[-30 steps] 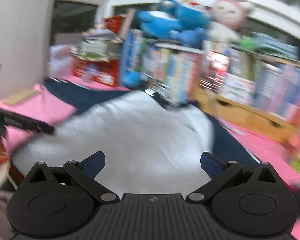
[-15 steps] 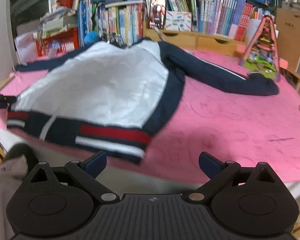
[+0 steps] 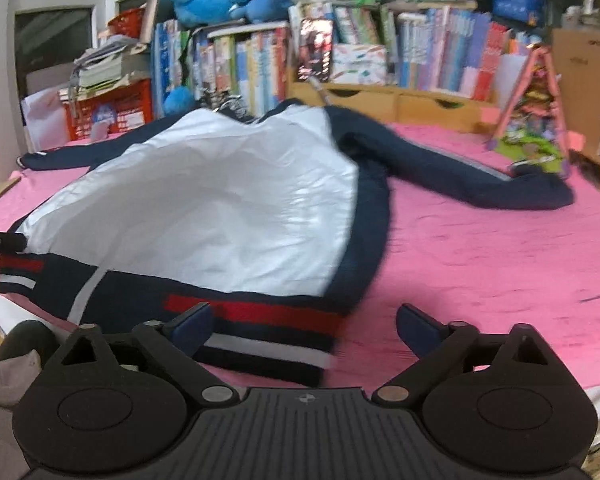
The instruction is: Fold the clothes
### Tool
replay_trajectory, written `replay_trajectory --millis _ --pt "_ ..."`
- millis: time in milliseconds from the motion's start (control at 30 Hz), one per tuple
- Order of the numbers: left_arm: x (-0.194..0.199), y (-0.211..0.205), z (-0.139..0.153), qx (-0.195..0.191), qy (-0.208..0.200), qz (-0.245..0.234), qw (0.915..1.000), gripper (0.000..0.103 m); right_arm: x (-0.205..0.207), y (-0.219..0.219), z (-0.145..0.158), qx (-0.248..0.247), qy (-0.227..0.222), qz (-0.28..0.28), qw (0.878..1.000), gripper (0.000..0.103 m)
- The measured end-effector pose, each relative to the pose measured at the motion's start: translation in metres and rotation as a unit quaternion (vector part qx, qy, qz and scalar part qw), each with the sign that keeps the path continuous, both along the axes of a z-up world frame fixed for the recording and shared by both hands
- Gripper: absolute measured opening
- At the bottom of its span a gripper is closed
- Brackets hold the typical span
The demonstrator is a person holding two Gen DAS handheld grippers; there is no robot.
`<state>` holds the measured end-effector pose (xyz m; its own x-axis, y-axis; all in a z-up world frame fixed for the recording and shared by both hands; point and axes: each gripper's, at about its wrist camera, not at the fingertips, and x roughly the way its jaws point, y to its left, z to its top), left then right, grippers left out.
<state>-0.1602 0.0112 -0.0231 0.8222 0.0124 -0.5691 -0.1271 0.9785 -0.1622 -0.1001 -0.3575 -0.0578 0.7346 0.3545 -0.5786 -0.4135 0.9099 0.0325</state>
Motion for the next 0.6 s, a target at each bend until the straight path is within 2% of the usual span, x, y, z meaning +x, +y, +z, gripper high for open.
replay_trajectory --millis 33,67,133,233,300,400,467,533,600 --pt "0.000 -0.002 0.001 0.009 -0.003 -0.001 1.0000 0.026 0.003 0.006 -0.003 0.005 0.004 0.006 1.000 0.077" --pt "-0.001 -0.004 0.003 0.018 -0.003 -0.002 0.9998 0.022 0.002 0.011 -0.002 0.001 0.000 0.004 1.000 0.074" --pt "-0.004 -0.001 0.002 0.030 0.010 -0.003 0.9995 0.019 -0.002 0.018 0.002 -0.011 -0.012 0.010 1.000 0.053" --pt "-0.017 0.011 -0.008 0.018 0.027 -0.006 0.9994 0.020 -0.013 0.011 0.007 -0.019 0.009 0.034 0.999 0.045" --pt "-0.023 0.017 -0.003 0.015 0.026 -0.006 0.9995 0.025 -0.016 0.000 0.005 -0.025 0.037 0.047 0.998 0.042" --pt "-0.026 0.029 0.016 0.027 -0.003 -0.003 0.9996 0.029 -0.011 -0.020 0.009 -0.002 0.066 0.037 0.997 0.044" --pt "-0.018 0.044 0.036 0.041 -0.029 0.007 0.9987 0.046 -0.003 -0.038 0.020 0.032 0.058 0.017 0.998 0.053" --pt "0.000 0.045 0.053 0.042 -0.051 0.001 0.9978 0.049 0.017 -0.057 0.032 0.061 0.040 -0.019 0.997 0.075" --pt "0.027 0.029 0.063 0.057 -0.058 -0.018 0.9965 0.050 0.041 -0.073 0.042 0.078 0.024 -0.056 0.995 0.077"
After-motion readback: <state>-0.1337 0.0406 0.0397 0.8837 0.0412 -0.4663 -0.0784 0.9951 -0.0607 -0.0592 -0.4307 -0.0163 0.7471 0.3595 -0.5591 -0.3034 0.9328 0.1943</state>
